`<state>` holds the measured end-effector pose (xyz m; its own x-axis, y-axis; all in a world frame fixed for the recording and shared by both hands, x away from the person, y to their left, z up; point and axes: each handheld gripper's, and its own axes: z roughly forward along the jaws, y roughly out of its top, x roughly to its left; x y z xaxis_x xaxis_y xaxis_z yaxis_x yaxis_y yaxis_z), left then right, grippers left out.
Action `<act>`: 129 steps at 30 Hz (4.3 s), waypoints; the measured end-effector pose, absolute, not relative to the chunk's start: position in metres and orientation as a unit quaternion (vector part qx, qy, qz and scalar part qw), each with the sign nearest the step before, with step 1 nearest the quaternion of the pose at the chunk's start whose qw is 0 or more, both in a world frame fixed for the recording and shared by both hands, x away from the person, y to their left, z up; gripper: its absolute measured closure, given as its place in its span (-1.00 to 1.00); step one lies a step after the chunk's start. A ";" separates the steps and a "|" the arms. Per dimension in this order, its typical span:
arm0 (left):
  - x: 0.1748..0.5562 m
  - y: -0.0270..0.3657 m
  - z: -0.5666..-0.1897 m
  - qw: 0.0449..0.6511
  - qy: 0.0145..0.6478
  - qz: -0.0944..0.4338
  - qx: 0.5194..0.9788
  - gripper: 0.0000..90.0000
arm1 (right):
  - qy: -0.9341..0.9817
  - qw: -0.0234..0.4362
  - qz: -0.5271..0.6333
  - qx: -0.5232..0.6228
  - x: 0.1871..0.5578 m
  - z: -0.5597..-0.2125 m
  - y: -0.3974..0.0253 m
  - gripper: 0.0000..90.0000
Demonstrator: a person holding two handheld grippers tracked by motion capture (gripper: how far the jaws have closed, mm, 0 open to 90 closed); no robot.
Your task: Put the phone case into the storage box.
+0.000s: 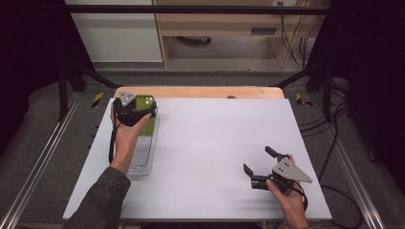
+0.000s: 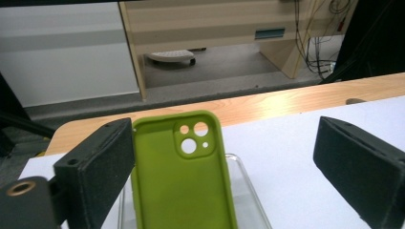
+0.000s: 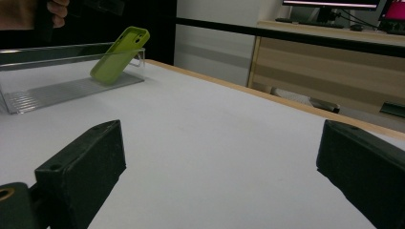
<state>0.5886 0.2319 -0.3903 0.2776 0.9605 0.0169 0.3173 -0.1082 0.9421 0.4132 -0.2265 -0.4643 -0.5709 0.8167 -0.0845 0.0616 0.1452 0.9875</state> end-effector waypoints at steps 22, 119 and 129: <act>0.570 0.208 -0.380 0.501 0.415 0.340 0.680 -0.95 | 0.679 0.332 0.569 0.323 0.413 -0.464 -0.226 -0.95; 0.447 0.253 -0.355 0.604 0.289 0.317 0.672 -0.98 | 0.680 0.331 0.568 0.325 0.412 -0.464 -0.228 -0.95; 0.438 0.259 -0.357 0.608 0.291 0.320 0.666 -0.98 | 0.680 0.331 0.568 0.325 0.411 -0.464 -0.228 -0.95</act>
